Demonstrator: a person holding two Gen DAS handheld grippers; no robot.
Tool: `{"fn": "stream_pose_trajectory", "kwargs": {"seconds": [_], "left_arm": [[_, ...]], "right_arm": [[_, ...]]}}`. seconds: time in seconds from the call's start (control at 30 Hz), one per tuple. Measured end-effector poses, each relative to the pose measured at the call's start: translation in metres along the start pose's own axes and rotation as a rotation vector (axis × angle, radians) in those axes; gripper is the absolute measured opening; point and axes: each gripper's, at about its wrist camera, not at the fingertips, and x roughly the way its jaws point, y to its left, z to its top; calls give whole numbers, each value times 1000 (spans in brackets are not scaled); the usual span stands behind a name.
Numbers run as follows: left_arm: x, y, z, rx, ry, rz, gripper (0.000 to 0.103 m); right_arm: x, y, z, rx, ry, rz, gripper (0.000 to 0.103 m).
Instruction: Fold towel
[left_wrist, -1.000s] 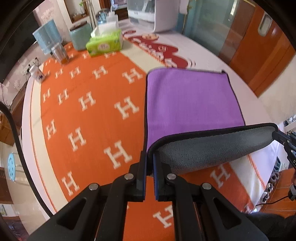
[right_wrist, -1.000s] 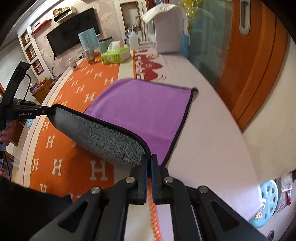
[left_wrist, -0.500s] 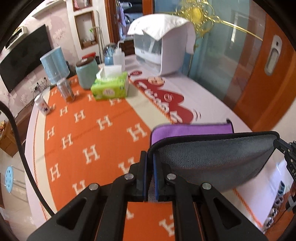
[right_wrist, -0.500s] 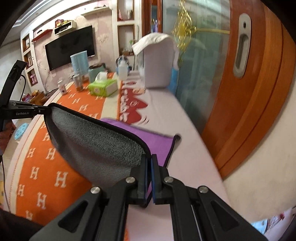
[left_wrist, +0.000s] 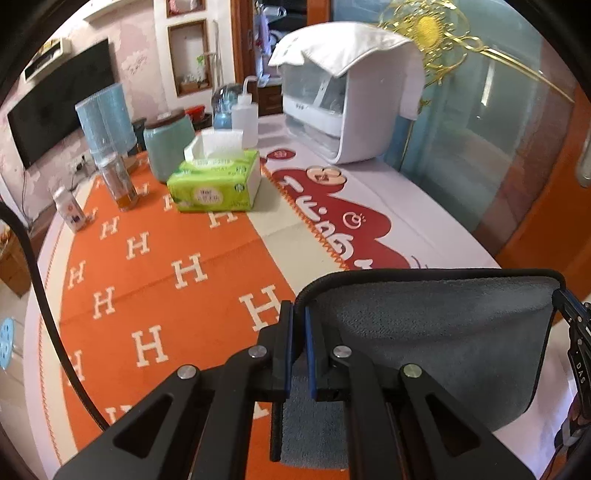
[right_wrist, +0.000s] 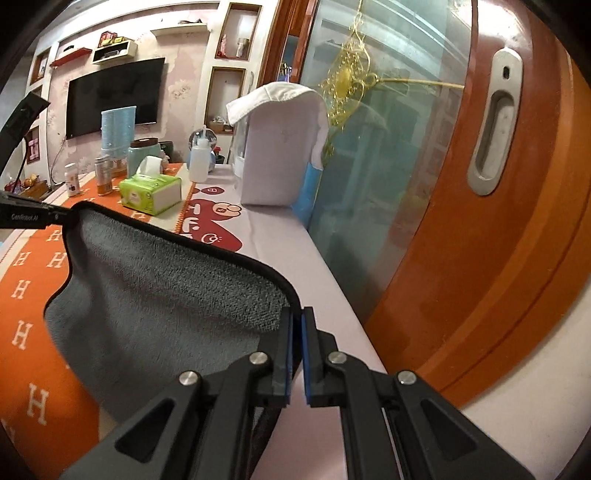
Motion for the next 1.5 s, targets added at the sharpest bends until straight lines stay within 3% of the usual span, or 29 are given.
{"fn": "stream_pose_trajectory", "kwargs": {"seconds": [0.17, 0.4, 0.53, 0.73, 0.97, 1.07, 1.37, 1.5], "left_arm": [[21, 6, -4, -58, 51, -31, 10], [30, 9, -3, -87, 80, -77, 58], [24, 8, -4, -90, 91, -91, 69], [10, 10, -15, -114, 160, -61, 71], [-29, 18, -36, -94, 154, -43, 72], [-53, 24, -49, -101, 147, -26, 80], [-126, 45, -106, -155, 129, 17, 83], [-165, 58, -143, -190, 127, 54, 85]], "right_arm": [[18, -1, 0, 2, 23, -1, 9], [33, -7, -1, 14, 62, -5, 38], [35, -7, -1, 28, 74, -5, 48], [32, -3, 1, 62, 105, 13, 50], [7, 9, 4, 71, 88, 36, 50], [-10, 15, 4, 68, 79, 53, 50], [-65, 32, -10, 122, 74, 83, 51], [-94, 40, -25, 165, 86, 97, 62]]}}
